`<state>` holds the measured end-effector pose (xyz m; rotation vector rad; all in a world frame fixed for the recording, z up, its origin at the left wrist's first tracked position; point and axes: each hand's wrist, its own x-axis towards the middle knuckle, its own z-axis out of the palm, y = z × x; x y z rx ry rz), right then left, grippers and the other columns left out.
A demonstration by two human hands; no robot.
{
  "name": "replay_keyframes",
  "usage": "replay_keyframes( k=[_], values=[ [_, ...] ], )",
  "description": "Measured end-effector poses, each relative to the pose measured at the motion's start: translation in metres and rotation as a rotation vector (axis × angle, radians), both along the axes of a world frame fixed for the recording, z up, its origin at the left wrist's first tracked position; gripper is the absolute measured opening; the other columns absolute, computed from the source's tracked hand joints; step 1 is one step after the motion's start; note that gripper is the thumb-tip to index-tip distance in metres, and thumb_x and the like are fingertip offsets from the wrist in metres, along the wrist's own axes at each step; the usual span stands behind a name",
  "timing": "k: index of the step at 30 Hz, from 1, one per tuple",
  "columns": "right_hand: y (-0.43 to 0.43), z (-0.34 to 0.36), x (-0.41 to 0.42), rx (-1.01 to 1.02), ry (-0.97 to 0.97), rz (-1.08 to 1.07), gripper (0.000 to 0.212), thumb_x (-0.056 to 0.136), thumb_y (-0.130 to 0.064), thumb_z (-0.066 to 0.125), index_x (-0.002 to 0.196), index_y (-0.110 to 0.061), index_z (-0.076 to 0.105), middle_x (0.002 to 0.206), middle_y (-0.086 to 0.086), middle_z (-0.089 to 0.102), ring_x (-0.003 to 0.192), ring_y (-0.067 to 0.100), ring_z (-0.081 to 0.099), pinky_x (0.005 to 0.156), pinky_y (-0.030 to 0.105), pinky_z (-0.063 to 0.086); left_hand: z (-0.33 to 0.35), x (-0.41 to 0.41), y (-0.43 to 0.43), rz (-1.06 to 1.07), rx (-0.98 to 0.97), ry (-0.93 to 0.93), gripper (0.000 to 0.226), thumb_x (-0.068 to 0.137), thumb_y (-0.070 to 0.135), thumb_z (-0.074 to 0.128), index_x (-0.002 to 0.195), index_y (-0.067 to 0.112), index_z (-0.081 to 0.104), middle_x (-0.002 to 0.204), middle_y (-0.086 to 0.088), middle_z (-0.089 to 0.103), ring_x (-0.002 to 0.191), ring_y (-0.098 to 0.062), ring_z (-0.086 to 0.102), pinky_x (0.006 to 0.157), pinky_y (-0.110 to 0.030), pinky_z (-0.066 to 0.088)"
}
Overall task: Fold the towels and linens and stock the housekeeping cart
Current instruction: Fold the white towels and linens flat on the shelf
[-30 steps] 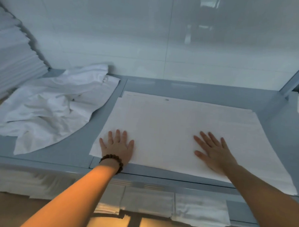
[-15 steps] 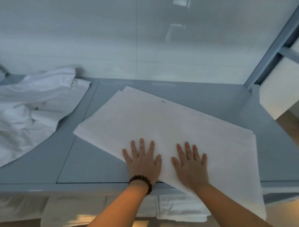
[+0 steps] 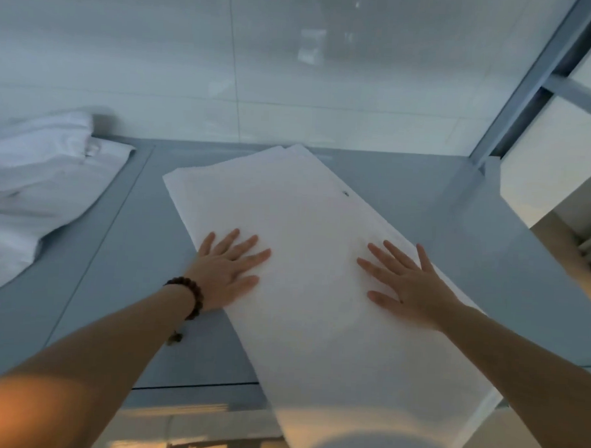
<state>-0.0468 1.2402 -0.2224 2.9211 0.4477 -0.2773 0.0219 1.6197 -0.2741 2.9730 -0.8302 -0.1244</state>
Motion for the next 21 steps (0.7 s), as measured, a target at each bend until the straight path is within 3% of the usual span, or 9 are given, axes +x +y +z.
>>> replay_keyframes(
  k=[4,8,10,16,21],
  values=[
    [0.006,-0.019,0.004,0.081,0.010,-0.040,0.062,0.082,-0.073,-0.004,0.138,-0.056,-0.023,0.152,-0.024,-0.026,0.143,0.007,-0.024,0.113,0.061,-0.007,0.002,0.022,0.001,-0.023,0.015,0.006,0.056,0.078,0.077,-0.016,0.133,0.068,-0.017,0.155,0.022,-0.015,0.140,-0.013,-0.029,0.113,-0.046,-0.021],
    [0.014,-0.028,-0.005,0.145,-0.001,-0.153,0.057,0.083,-0.073,-0.002,0.134,-0.062,-0.024,0.153,-0.027,-0.024,0.142,0.005,-0.023,0.114,0.061,-0.001,0.009,0.020,-0.009,0.161,0.066,-0.028,0.065,0.088,0.065,-0.004,0.150,0.046,-0.003,0.161,0.009,-0.008,0.147,-0.020,-0.018,0.116,-0.050,-0.014],
    [0.021,-0.028,-0.011,0.154,0.001,-0.196,0.056,0.083,-0.073,-0.001,0.133,-0.062,-0.025,0.153,-0.026,-0.023,0.143,0.006,-0.023,0.113,0.062,0.000,0.014,0.005,-0.017,0.206,0.005,-0.047,0.064,0.092,0.059,0.003,0.152,0.039,-0.002,0.162,0.005,-0.008,0.147,-0.021,-0.015,0.117,-0.049,-0.010],
    [0.054,-0.032,-0.033,0.184,-0.020,-0.342,0.062,0.083,-0.073,-0.002,0.141,-0.056,-0.016,0.156,-0.021,-0.018,0.145,0.010,-0.018,0.111,0.066,0.000,0.006,-0.058,-0.022,0.035,-0.049,0.046,0.066,0.083,0.068,-0.010,0.144,0.044,-0.016,0.154,0.012,-0.020,0.142,-0.015,-0.026,0.117,-0.042,-0.015],
    [0.087,-0.031,-0.050,0.202,0.042,-0.412,0.063,0.088,-0.070,0.005,0.144,-0.050,-0.015,0.157,-0.015,-0.021,0.145,0.015,-0.020,0.108,0.070,-0.001,0.013,-0.067,0.001,0.075,-0.072,0.063,0.068,0.086,0.063,-0.006,0.150,0.040,0.000,0.159,0.010,-0.008,0.146,-0.017,-0.016,0.118,-0.041,-0.008]
  ],
)
